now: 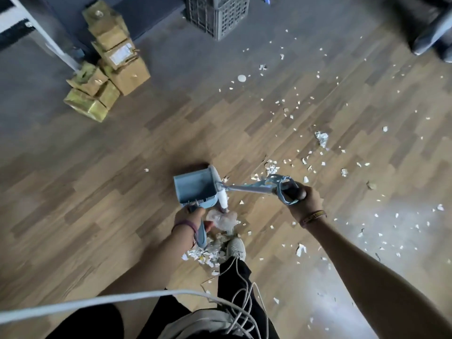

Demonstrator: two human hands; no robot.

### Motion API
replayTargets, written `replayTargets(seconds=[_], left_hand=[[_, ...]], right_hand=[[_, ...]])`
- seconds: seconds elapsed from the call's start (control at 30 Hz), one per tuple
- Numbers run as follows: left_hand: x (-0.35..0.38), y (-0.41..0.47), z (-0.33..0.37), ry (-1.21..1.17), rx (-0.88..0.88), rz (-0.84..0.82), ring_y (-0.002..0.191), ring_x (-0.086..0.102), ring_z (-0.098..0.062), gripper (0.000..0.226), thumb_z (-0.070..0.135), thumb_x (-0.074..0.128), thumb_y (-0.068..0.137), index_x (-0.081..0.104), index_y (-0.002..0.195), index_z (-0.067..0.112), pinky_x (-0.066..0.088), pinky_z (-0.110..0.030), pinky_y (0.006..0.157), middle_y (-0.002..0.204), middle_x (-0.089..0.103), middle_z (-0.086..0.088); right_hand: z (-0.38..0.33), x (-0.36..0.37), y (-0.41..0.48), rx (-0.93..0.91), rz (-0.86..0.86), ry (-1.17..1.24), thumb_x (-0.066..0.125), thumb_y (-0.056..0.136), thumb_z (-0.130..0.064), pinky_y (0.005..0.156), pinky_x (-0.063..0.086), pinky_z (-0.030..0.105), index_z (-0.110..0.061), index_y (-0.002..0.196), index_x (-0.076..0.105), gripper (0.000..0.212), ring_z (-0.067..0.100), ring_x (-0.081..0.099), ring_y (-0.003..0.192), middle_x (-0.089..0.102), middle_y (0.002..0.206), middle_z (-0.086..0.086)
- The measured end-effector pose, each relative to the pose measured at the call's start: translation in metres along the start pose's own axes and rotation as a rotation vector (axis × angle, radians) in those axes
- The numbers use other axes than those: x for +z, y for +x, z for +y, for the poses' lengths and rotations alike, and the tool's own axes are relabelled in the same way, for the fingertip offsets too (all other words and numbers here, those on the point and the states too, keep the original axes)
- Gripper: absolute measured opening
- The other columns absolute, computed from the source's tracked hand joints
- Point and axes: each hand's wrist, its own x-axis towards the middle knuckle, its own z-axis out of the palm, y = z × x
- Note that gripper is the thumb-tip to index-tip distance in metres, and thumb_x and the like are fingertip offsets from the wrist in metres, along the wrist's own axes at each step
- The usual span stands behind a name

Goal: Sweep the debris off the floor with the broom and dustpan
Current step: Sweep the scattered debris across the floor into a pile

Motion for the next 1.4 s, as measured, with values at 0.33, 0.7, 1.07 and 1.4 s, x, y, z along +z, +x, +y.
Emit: replayTargets(seconds=[0.33,0.7,1.07,1.4], left_hand=[[0.108,-0.026,-0.003,0.053,0.023,-0.048,0.036,0.058,-0.009,0.015,0.022,0.057,0.092,0.055,0.078,0.02,0.045,-0.016,0.036,0.06,0.066,-0.001],[-0.034,-0.084,-0.065,-0.264,0.044,0.032,0.06,0.048,-0.022,0.021,0.013,0.059,0.091,0.055,0.111,0.009,0.055,-0.026,0.047,0.099,0.051,-0.015],[-0.218,-0.113,-0.153,-0.412,0.104,0.286,0.04,0.06,-0.02,0.024,0.002,0.053,0.091,0.056,0.114,0.01,0.041,-0.017,0.027,0.105,0.055,-0.015],[-0.353,-0.128,-0.194,-0.654,0.096,0.406,0.043,0.059,-0.024,0.029,0.0,0.053,0.092,0.052,0.12,0.007,0.042,-0.017,0.029,0.097,0.056,-0.016]], right_hand=[[0.073,-0.083,0.024,0.002,-0.001,-0.151,0.07,0.08,-0.028,0.055,0.028,0.016,-0.012,0.097,0.072,0.023,0.023,0.051,0.067,0.052,0.062,0.007],[-0.033,-0.009,-0.016,-0.304,-0.007,-0.304,0.064,0.085,-0.036,0.066,0.039,0.03,-0.015,0.099,0.07,0.026,0.042,0.062,0.091,0.069,0.095,0.021],[-0.109,0.135,-0.196,-0.5,-0.191,-0.121,0.057,0.071,-0.046,0.059,0.031,0.023,-0.01,0.079,0.071,0.039,0.031,0.063,0.07,0.067,0.07,0.018],[-0.15,0.246,-0.283,-0.466,-0.336,-0.027,0.076,0.076,-0.016,0.065,0.04,0.024,-0.009,0.096,0.074,0.022,0.012,0.061,0.082,0.072,0.086,0.018]])
